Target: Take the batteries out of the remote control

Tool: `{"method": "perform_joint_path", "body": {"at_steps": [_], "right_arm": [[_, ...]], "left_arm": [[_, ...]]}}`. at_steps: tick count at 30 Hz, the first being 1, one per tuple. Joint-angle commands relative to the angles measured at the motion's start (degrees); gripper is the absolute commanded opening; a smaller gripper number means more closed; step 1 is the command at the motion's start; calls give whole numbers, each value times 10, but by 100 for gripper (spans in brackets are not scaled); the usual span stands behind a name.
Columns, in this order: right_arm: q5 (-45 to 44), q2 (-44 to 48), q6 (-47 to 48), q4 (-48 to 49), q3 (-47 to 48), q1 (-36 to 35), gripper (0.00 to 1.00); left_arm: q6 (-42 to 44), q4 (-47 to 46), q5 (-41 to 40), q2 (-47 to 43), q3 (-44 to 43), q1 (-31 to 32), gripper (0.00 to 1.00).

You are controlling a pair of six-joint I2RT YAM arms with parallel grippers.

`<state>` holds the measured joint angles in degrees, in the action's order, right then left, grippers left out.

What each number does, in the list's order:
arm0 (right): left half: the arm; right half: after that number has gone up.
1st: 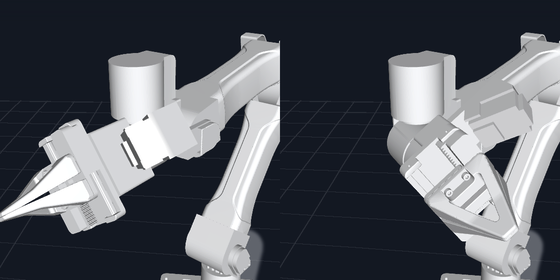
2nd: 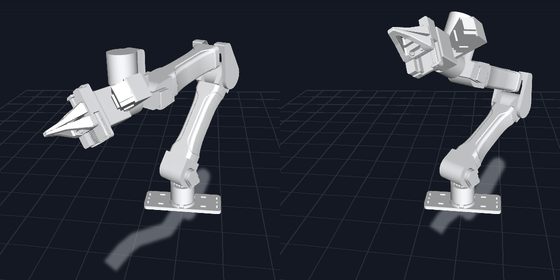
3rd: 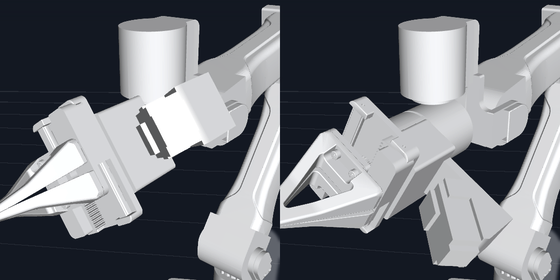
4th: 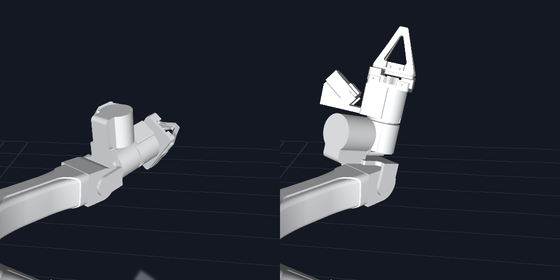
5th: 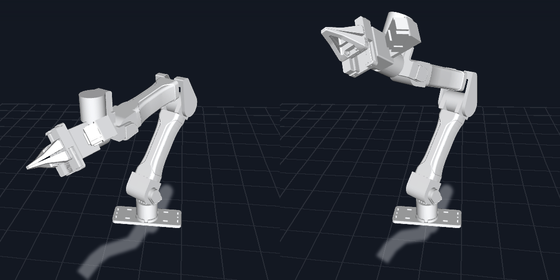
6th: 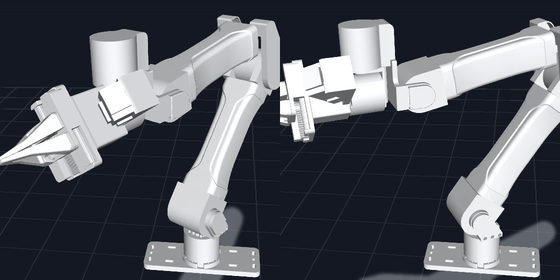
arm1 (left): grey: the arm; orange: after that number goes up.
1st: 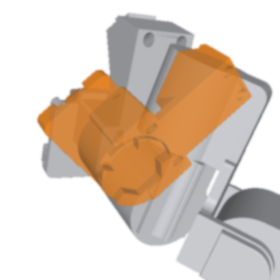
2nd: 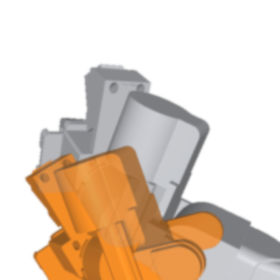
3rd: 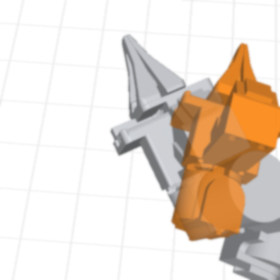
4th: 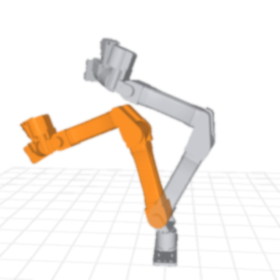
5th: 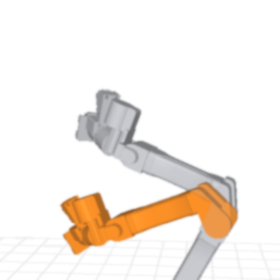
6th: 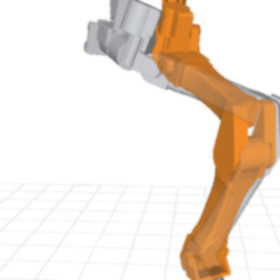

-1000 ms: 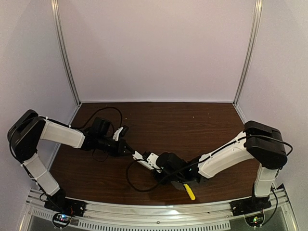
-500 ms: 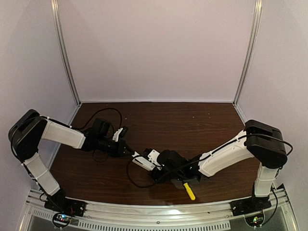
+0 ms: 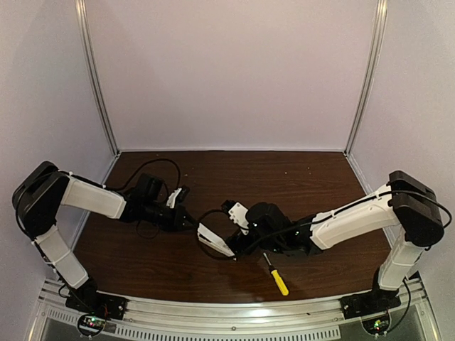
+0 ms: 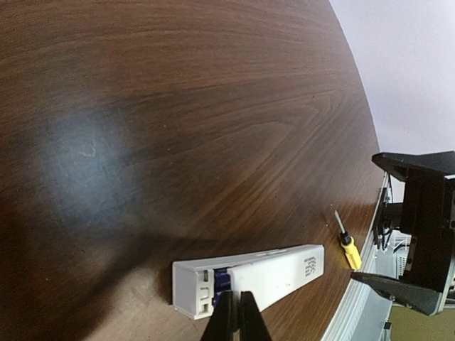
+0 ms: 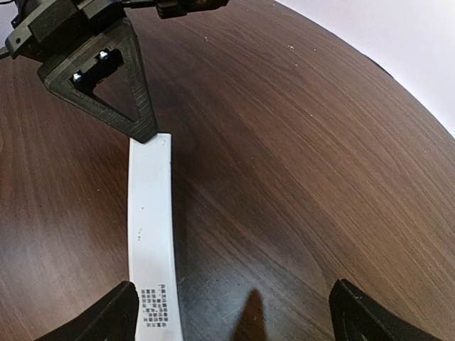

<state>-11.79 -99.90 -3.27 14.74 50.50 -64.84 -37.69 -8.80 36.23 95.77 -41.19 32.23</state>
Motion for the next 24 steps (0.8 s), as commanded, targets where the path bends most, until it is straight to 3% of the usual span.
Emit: {"method": "perform_joint_path", "body": {"at_steps": [1,16,24], "right_arm": [[30,46,10,-23,-20,20,94],[41,89,9,-26,-45,37,94],[39,112,0,-17,-63,38,94]], "left_arm": [[-1,18,4,-13,-19,-2,0],[-14,30,21,-46,-46,-2,0],[-54,-40,58,-27,-33,3,0]]}}
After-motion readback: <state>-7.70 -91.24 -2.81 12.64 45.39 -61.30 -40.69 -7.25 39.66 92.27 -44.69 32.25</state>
